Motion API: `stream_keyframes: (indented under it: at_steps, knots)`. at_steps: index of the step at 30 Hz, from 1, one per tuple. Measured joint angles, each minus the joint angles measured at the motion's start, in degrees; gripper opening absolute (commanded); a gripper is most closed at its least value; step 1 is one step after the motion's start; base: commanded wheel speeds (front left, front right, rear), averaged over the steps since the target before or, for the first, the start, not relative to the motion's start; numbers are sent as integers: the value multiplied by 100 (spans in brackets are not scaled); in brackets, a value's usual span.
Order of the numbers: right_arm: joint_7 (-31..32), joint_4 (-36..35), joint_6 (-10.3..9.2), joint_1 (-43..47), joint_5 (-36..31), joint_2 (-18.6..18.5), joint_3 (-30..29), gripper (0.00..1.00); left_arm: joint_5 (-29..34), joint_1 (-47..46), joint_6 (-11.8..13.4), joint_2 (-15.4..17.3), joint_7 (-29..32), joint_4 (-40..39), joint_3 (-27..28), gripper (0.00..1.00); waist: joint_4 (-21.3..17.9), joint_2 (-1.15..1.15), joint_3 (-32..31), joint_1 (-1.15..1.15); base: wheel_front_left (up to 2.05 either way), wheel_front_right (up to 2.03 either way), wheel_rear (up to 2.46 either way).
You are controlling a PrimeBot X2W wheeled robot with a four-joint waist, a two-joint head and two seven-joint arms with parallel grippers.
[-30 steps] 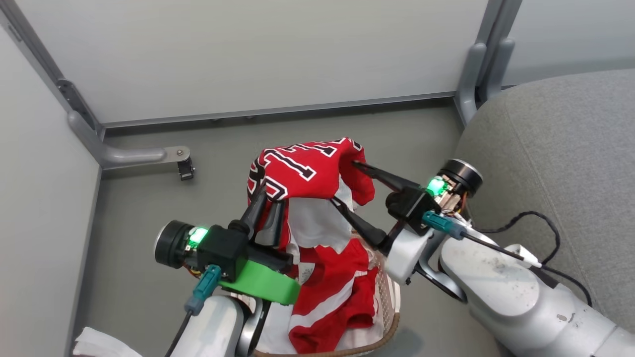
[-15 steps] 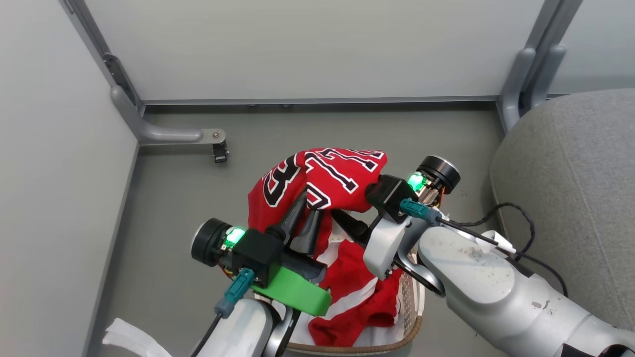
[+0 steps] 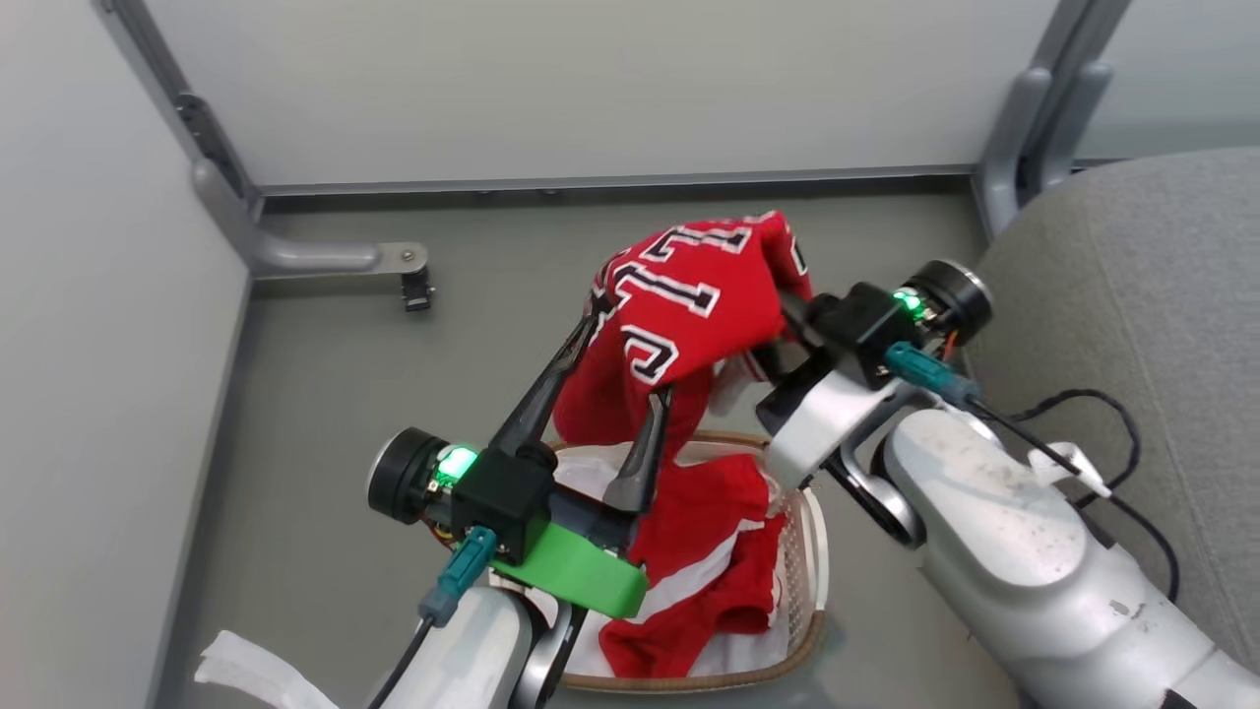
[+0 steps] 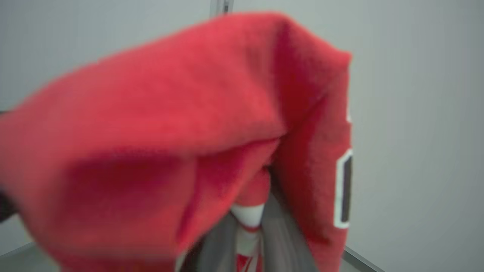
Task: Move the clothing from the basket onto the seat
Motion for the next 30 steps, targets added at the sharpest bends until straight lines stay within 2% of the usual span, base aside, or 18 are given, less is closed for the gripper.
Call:
stream_keyframes:
  at_steps: [6, 15, 25, 30]
  knots:
    - [0, -584, 0, 352, -365, 35, -714, 0, 146, 16, -78, -1, 0, 104, 107, 100, -443, 0, 36, 0, 0, 0, 0]
    - [0, -1073, 0, 694, -564, 0, -1471, 0, 332, 24, -196, -3, 0, 224, 305, 100, -1444, 0, 100, 0, 0, 0, 0]
    - [-1, -1361, 1, 1020, -608, -35, -1883, 0, 434, 10, -300, -8, 1, 349, 392, 100, -2656, 0, 252, 0, 0, 0, 0]
    - [-1, -1448, 1, 1096, -670, -59, -2041, 0, 492, -46, -327, -9, 0, 421, 401, 100, -3136, 0, 372, 0, 0, 0, 0]
